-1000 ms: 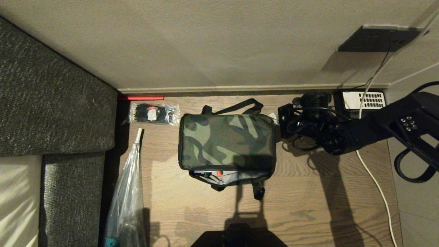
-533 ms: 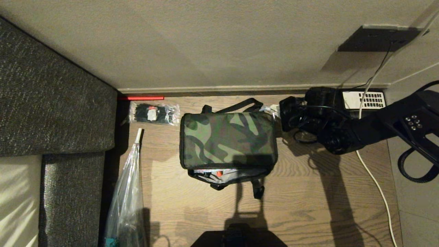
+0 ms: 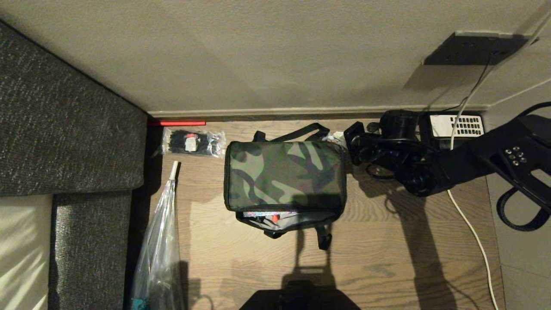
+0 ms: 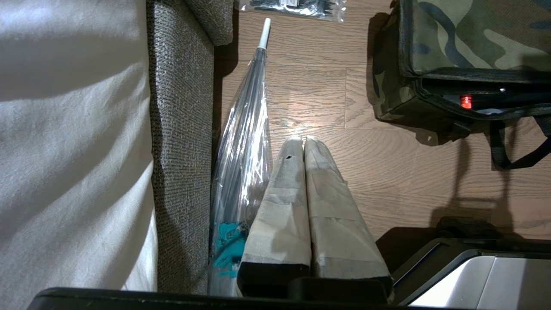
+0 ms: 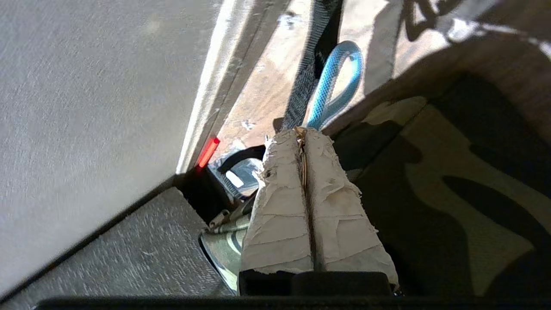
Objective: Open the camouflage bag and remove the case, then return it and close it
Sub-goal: Open the top of the storage box
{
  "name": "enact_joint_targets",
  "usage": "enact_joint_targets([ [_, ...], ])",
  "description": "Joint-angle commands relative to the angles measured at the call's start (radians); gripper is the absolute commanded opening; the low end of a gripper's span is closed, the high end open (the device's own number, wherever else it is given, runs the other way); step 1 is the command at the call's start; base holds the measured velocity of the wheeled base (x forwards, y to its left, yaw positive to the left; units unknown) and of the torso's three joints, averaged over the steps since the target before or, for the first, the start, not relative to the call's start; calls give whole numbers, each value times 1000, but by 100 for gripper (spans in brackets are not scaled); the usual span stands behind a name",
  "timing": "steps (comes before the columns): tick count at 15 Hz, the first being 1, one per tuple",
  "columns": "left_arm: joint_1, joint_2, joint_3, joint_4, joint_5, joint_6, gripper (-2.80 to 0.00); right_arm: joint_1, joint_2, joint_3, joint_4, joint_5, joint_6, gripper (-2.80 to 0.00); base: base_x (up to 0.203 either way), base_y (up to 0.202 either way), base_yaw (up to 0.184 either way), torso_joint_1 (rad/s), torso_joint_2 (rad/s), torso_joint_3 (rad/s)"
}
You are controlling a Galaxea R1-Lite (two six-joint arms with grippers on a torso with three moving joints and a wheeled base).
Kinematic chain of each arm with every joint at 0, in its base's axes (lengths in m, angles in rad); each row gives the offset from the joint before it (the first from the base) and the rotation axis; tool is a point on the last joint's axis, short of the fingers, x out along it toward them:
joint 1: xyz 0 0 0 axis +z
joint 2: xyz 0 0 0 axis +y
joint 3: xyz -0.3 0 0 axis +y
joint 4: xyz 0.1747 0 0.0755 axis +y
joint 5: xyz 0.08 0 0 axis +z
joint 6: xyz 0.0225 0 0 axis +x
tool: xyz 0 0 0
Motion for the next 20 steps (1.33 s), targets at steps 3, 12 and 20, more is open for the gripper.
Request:
enact_joint_targets([
  [3, 0, -2, 3, 0, 1, 1, -280, 21, 40, -6, -91, 1, -44, -280, 0, 0, 0, 0, 0, 0],
  [12, 0, -2, 3, 0, 1, 1, -280, 30, 74, -2, -148, 1, -228, -280, 0, 0, 0, 0, 0, 0],
  [20, 0, -2, 2, 0, 1, 1, -280, 9, -5, 96, -173, 0, -333, -280, 0, 0, 0, 0, 0, 0],
])
